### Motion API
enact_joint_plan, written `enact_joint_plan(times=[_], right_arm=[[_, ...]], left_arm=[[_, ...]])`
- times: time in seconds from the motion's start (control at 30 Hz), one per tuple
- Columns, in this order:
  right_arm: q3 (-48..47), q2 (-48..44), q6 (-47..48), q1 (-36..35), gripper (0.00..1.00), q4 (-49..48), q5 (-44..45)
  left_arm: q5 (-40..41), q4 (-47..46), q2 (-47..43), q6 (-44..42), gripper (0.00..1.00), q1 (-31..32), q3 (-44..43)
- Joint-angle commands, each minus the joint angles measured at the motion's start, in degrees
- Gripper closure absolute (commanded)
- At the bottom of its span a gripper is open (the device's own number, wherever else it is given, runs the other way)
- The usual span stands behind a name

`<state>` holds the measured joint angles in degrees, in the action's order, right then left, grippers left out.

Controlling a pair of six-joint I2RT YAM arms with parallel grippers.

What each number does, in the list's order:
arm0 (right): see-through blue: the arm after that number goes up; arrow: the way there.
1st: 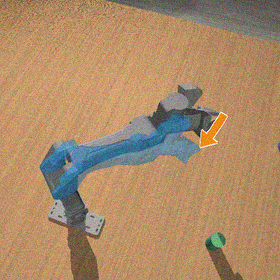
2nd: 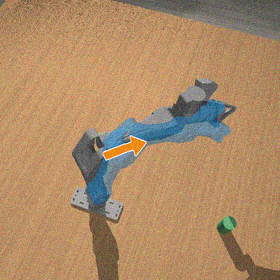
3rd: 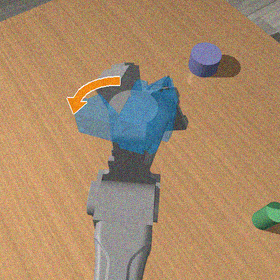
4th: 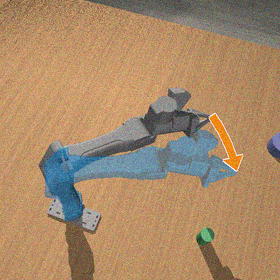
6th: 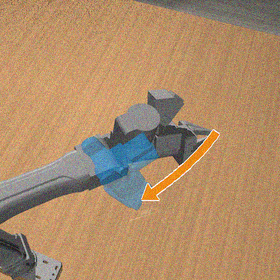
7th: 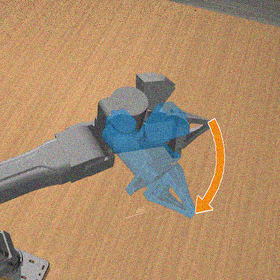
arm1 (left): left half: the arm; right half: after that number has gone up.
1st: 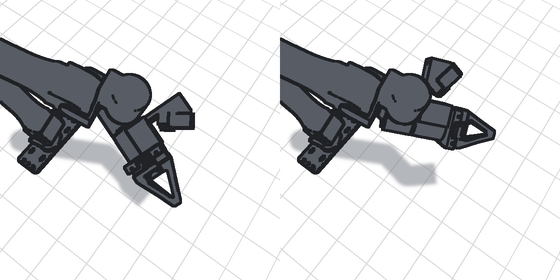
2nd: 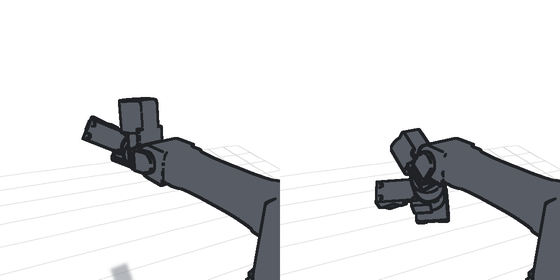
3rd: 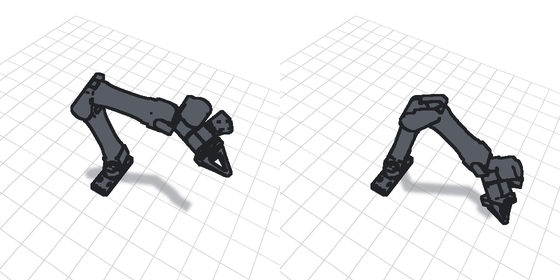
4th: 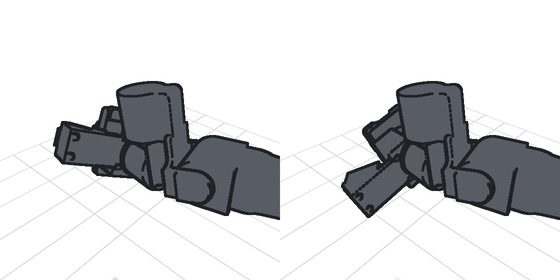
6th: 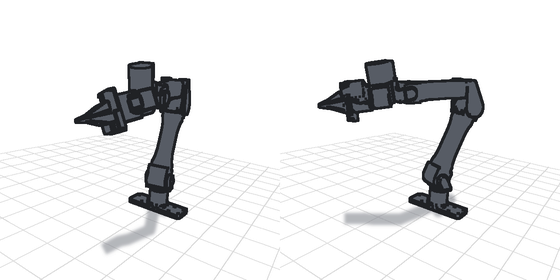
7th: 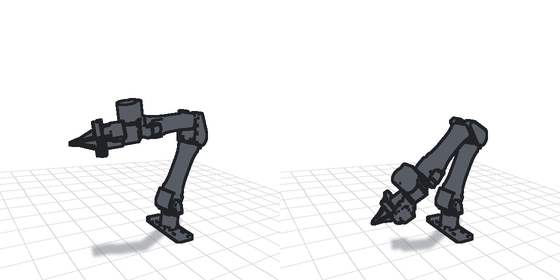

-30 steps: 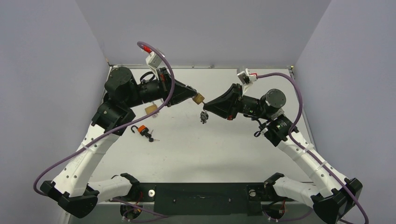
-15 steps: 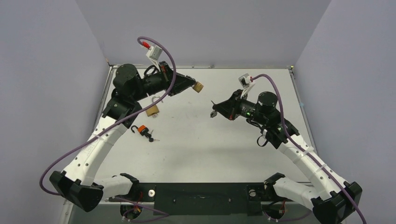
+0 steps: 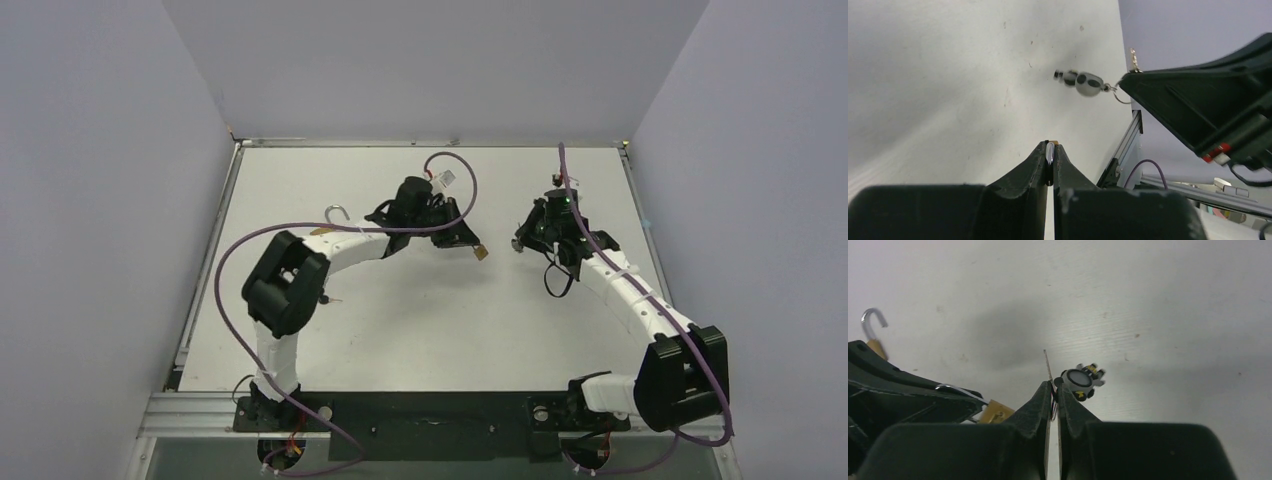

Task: Lock with the key
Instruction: Place the lock at the center of the board.

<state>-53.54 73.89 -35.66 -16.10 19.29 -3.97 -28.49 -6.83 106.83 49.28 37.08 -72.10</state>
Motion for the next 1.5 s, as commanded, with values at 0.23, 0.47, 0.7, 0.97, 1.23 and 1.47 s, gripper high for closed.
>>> enact_joint_plan(times=[0.23,0.47,0.7,0.97,1.23,1.47], right_arm=[[4.09,4.07,-1.31,8.84,1.0,1.34,9.95],[5.03,9.47,-1.56,9.83,0.99,-0.72,8.69],[5.48,11.81,-1.95,9.73,0.8,-2.75,7.93],[3.78,11.21,-1.83,9.49,0.54,-2.76,6.88],[0.97,7.93,-1.5,5.88,0.46,-1.13,9.46],[-1.14,7.66,-1.76,2.98,0.43,-0.88,10.5]], left_arm=[[-1.96,-7.67,29.79,10.15,1.0,7.36,-29.86],[-3.16,-5.61,38.04,12.27,1.0,8.6,-37.92],[-2.63,-1.32,37.05,9.2,0.74,8.55,-38.93],[1.58,5.98,30.29,1.21,0.51,7.21,-37.74],[9.11,13.34,18.12,-7.18,0.5,3.39,-28.86],[18.57,17.42,2.74,-10.23,0.49,-1.76,-16.87]])
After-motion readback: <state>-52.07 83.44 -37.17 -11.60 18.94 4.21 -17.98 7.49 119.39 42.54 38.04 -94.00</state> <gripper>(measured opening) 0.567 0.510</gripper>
